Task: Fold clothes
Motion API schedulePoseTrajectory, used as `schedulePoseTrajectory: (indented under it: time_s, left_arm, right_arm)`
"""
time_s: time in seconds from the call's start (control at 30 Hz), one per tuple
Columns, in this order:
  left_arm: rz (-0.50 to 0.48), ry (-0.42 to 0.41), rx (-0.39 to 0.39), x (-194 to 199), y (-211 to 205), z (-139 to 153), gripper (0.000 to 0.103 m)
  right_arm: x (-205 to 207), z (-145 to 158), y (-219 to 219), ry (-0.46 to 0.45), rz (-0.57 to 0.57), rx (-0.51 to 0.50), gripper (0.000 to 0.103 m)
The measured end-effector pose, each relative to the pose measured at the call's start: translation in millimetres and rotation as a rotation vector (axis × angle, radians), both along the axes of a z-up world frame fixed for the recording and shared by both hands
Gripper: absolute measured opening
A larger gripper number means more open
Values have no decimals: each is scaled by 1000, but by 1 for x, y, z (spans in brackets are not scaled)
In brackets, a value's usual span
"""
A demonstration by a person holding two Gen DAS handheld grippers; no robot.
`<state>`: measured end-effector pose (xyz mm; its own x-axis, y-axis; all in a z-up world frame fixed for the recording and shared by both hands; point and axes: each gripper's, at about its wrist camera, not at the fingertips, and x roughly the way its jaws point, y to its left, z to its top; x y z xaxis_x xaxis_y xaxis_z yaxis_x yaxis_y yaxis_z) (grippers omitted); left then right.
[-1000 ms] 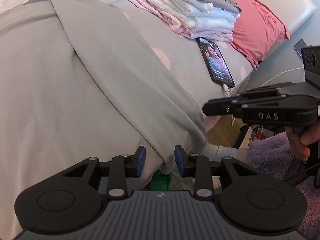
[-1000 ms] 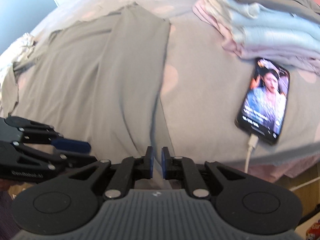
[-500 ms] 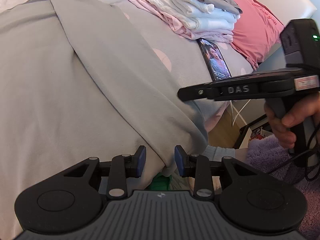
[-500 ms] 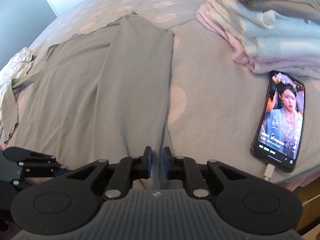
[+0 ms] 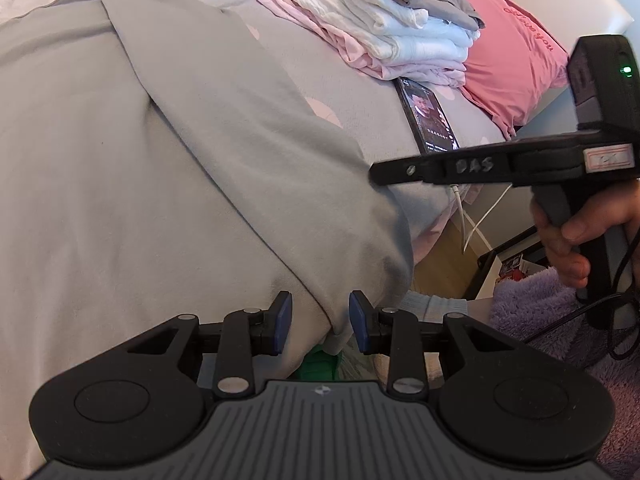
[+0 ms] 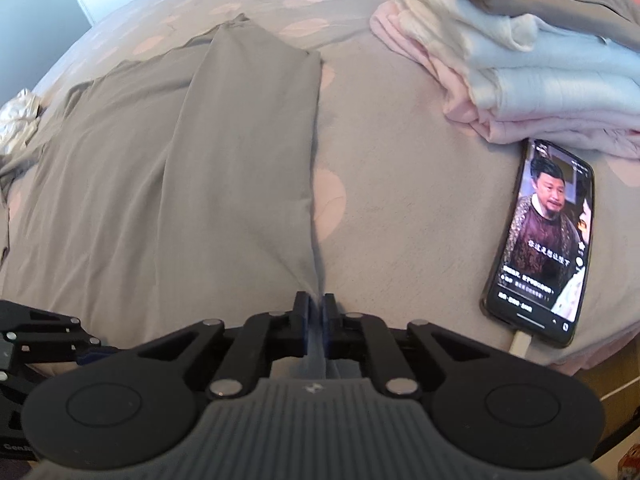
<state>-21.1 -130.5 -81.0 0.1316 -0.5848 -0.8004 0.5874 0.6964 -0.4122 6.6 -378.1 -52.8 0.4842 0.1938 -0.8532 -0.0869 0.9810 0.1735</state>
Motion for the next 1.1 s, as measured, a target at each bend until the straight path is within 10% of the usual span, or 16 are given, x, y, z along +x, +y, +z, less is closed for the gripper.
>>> schedulePoseTrajectory:
  time_s: [0.57,0.7,1.1]
  left_arm:
    - [66,-59,16,-1,17,20,30]
    - [128,-92,21,2,32,28,30]
    - [419,-201,125,9,120,50,30]
  right_arm:
    - [-28,-3,24,90,130,-197,13]
    - [-31,12,55,28,190,-163,38]
    - [-4,20,167,-31,396,-146,59]
